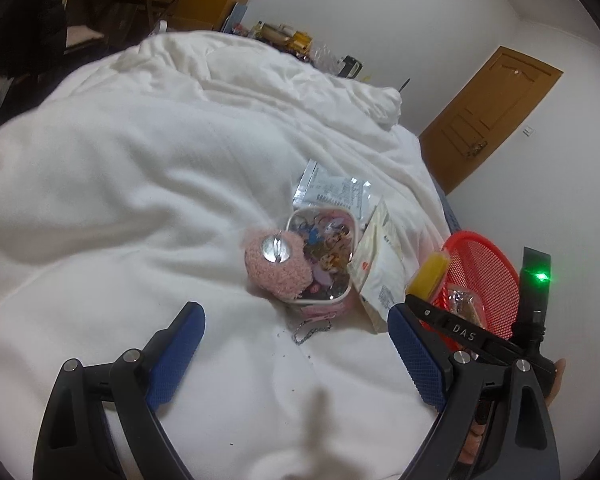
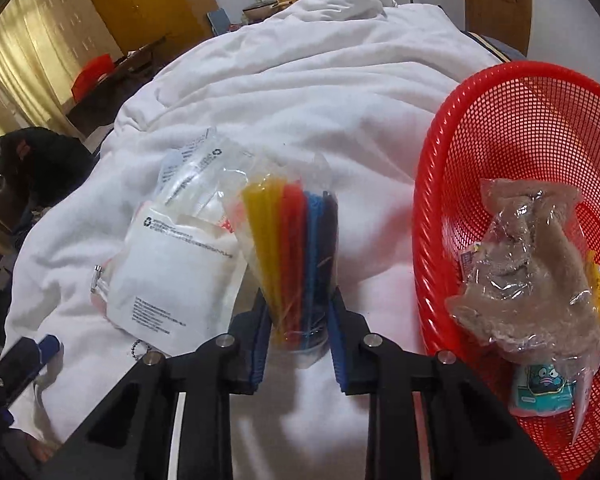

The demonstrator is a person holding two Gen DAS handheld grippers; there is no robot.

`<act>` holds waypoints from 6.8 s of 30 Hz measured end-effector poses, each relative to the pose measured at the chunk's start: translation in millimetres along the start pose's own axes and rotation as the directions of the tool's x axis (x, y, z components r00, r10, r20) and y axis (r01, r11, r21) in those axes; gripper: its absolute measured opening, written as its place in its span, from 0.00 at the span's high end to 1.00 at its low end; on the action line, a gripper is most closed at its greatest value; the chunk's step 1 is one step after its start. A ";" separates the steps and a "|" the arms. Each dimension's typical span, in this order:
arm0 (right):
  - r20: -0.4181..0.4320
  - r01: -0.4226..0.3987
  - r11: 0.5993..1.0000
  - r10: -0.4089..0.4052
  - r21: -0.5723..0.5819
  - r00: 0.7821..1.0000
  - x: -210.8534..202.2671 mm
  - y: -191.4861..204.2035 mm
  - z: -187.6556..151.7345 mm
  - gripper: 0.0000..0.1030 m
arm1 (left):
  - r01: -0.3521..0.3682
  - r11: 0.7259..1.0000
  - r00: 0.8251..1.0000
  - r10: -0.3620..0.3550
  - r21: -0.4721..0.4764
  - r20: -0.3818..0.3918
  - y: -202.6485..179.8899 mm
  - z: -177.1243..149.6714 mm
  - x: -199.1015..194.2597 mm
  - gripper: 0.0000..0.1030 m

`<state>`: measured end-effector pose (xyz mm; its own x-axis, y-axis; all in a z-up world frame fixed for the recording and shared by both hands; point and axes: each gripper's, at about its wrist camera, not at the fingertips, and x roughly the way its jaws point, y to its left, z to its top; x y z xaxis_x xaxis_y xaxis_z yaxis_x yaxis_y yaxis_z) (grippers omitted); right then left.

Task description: Organize soft objects

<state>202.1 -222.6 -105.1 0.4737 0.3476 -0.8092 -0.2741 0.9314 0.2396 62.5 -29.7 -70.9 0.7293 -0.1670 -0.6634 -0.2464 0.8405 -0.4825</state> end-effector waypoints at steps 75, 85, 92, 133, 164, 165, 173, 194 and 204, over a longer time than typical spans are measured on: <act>0.043 -0.247 0.965 0.245 0.085 0.969 -76.2 -67.4 -40.6 0.76 | 0.093 0.959 0.918 0.022 0.267 -0.395 -76.3 -16.7 36.3 0.58; 0.039 -0.247 0.966 0.244 0.074 0.969 -75.3 -64.8 -40.8 0.76 | -0.008 0.841 0.951 0.174 0.541 -0.257 -123.2 -24.5 50.0 0.18; 0.037 -0.245 0.967 0.243 0.073 0.969 -75.4 -64.5 -41.2 0.76 | -0.019 0.767 0.924 0.259 0.641 -0.282 -136.5 -30.1 79.8 0.18; 0.065 0.029 0.976 -0.044 0.214 0.997 -153.6 -218.2 -24.6 0.76 | 0.306 0.871 0.878 -0.102 0.384 -0.467 -282.7 -34.2 64.6 0.97; -0.069 0.387 0.918 -0.382 0.088 0.922 -107.0 -218.4 -24.3 0.64 | 0.234 0.831 0.841 0.087 0.504 -0.534 -291.1 -111.1 124.4 0.43; -0.065 0.375 0.922 -0.370 0.096 0.927 -109.2 -218.2 -24.4 0.63 | 0.264 0.831 0.833 0.060 0.489 -0.551 -291.8 -110.3 118.5 0.37; 0.119 0.242 0.958 -0.261 0.154 0.958 -158.1 -200.0 -23.7 0.48 | 0.367 0.822 0.825 -0.072 0.436 -0.560 -276.4 -80.7 51.9 0.23; -0.129 -0.097 0.987 0.114 0.130 0.985 -52.8 22.8 35.8 0.27 | 0.058 0.982 0.992 -0.078 -0.182 -0.103 64.5 33.4 10.1 0.11; -0.144 -0.039 0.942 0.091 0.333 0.985 17.5 24.8 43.0 0.26 | 0.051 0.996 0.996 -0.057 -0.080 -0.076 60.4 22.6 6.9 0.11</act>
<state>239.5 -188.8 -90.2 0.3215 0.4120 -0.8526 0.0020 0.9001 0.4358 67.1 31.6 -91.7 0.6919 -0.2528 -0.6763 -0.2592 0.7873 -0.5595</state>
